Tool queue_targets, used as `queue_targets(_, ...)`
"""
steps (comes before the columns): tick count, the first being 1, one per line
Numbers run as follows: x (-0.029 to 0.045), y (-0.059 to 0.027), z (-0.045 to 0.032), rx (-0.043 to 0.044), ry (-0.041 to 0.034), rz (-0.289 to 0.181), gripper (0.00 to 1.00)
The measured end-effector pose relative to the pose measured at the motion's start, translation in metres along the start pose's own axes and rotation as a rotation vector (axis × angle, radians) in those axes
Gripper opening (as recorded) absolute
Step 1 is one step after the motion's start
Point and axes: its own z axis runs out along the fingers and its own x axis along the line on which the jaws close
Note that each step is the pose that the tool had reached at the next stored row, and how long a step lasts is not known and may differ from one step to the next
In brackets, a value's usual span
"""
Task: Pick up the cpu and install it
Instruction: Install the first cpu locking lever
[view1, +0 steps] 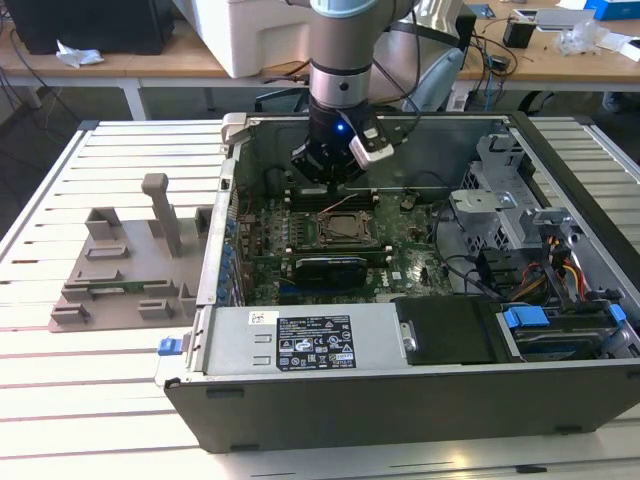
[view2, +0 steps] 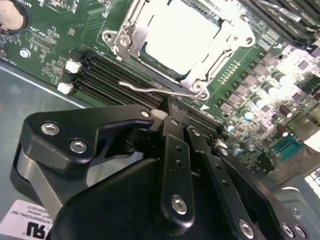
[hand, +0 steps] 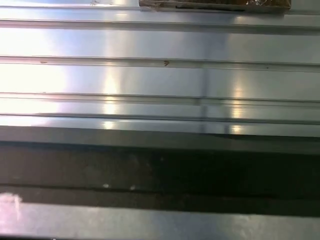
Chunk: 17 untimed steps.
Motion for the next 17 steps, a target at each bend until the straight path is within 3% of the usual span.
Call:
queue_targets(9, -0.0162, -0.0010, 0.0117, 0.0007, 0.0000, 0.000, 0.11)
queue_targets(17, -0.0249, -0.0031, 0.0173, 0.0010, 0.0003, 0.000, 0.11)
